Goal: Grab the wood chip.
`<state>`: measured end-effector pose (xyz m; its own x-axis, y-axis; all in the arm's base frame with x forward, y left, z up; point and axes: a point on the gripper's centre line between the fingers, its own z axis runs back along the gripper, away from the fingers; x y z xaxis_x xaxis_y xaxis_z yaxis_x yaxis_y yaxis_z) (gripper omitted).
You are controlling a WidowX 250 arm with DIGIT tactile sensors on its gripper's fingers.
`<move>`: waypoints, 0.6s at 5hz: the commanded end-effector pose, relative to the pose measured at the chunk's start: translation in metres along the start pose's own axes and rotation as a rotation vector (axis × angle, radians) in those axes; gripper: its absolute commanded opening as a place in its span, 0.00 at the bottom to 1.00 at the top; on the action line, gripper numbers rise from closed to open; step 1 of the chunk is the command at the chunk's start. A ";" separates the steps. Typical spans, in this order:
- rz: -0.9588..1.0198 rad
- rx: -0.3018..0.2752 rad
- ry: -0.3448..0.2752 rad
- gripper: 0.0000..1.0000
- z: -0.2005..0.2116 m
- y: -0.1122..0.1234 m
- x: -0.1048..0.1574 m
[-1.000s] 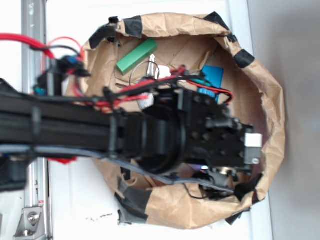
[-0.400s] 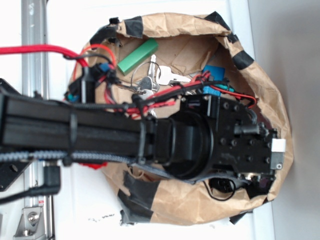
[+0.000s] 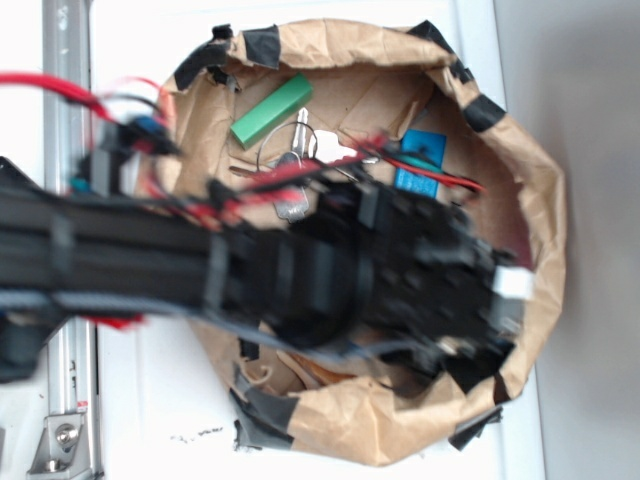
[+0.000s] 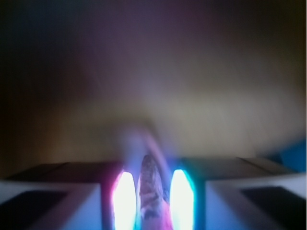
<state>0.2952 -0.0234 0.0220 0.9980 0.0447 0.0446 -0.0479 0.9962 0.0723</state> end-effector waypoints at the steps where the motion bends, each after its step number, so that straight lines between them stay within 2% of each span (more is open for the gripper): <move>1: 0.098 0.017 -0.137 0.00 0.070 0.046 -0.008; 2: 0.115 0.017 -0.179 0.00 0.096 0.055 -0.012; 3: 0.148 0.052 -0.223 0.00 0.114 0.054 -0.012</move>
<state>0.2712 0.0250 0.1209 0.9648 0.1756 0.1960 -0.2005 0.9729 0.1152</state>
